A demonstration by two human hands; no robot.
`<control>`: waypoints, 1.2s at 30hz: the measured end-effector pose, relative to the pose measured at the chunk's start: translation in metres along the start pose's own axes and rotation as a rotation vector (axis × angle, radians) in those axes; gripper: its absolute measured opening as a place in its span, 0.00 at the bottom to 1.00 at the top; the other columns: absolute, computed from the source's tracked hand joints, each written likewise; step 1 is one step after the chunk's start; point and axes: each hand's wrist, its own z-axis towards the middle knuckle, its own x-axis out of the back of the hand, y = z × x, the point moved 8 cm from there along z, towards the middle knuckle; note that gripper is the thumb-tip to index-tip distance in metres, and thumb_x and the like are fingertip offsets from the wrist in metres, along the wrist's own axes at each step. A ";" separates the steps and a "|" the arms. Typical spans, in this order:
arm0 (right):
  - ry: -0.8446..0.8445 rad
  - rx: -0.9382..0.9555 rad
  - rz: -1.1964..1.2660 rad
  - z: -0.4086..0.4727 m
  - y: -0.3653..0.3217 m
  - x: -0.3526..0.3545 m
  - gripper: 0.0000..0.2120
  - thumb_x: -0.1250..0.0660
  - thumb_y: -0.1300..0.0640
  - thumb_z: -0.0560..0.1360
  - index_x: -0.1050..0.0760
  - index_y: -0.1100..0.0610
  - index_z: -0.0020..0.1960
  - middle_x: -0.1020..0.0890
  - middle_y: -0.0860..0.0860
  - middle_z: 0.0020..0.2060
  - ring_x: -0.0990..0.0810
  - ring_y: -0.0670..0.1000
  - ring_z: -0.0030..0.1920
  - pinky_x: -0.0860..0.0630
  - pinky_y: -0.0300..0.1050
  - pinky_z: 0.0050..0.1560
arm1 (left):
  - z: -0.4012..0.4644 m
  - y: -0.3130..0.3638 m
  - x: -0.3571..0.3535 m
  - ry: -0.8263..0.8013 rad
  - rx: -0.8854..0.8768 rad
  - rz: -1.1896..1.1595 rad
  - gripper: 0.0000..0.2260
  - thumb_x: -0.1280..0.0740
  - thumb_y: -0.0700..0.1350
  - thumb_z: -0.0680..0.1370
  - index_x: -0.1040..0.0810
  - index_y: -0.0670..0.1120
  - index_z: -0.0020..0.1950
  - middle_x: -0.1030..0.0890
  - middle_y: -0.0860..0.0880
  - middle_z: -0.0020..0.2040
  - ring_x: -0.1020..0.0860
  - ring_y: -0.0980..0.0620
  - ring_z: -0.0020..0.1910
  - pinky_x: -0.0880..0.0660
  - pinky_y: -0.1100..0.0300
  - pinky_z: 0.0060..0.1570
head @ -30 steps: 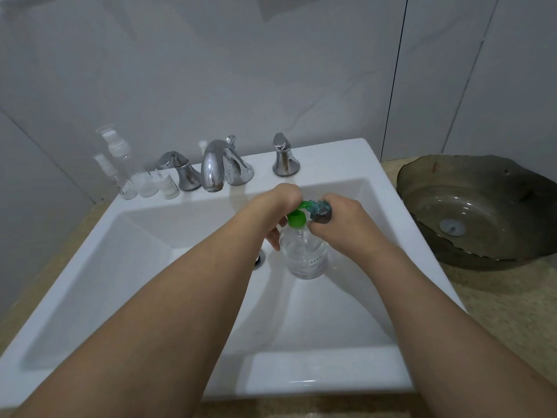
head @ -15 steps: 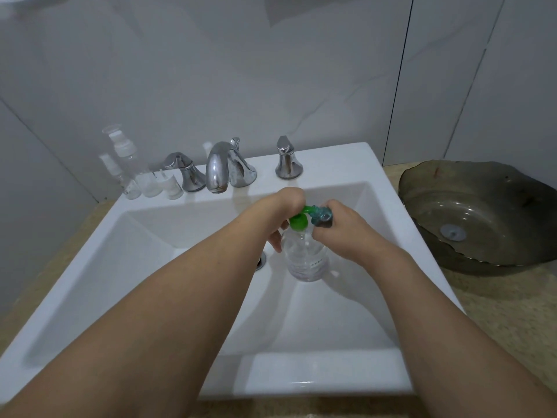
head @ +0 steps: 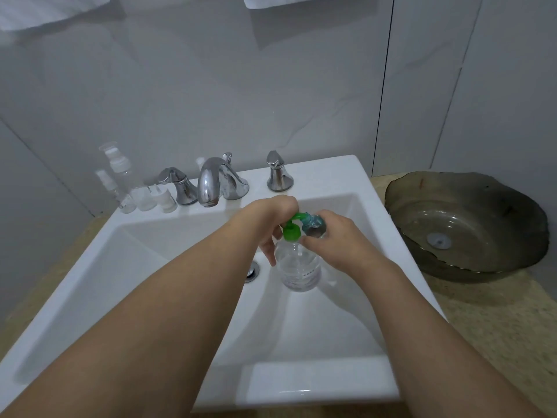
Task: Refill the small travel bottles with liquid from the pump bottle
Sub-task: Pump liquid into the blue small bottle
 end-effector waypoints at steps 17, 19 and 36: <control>-0.010 -0.030 -0.106 -0.002 0.000 0.000 0.16 0.25 0.48 0.70 0.26 0.55 0.51 0.22 0.47 0.43 0.22 0.48 0.42 0.26 0.44 0.40 | -0.001 -0.005 0.001 -0.006 -0.014 -0.021 0.22 0.44 0.53 0.81 0.25 0.40 0.66 0.25 0.38 0.64 0.23 0.25 0.56 0.21 0.28 0.44; -0.006 -0.031 -0.109 -0.003 0.000 0.000 0.16 0.25 0.47 0.70 0.27 0.54 0.50 0.22 0.45 0.41 0.23 0.45 0.40 0.28 0.41 0.36 | -0.003 -0.006 -0.001 -0.055 0.015 -0.071 0.26 0.43 0.59 0.81 0.28 0.41 0.70 0.27 0.37 0.68 0.28 0.23 0.64 0.24 0.25 0.50; -0.021 -0.045 -0.084 -0.004 0.003 -0.003 0.16 0.27 0.47 0.72 0.28 0.54 0.52 0.22 0.46 0.43 0.22 0.49 0.44 0.28 0.44 0.40 | -0.012 0.002 -0.002 0.162 -0.062 0.039 0.19 0.50 0.40 0.81 0.27 0.32 0.64 0.26 0.36 0.61 0.20 0.26 0.50 0.19 0.33 0.49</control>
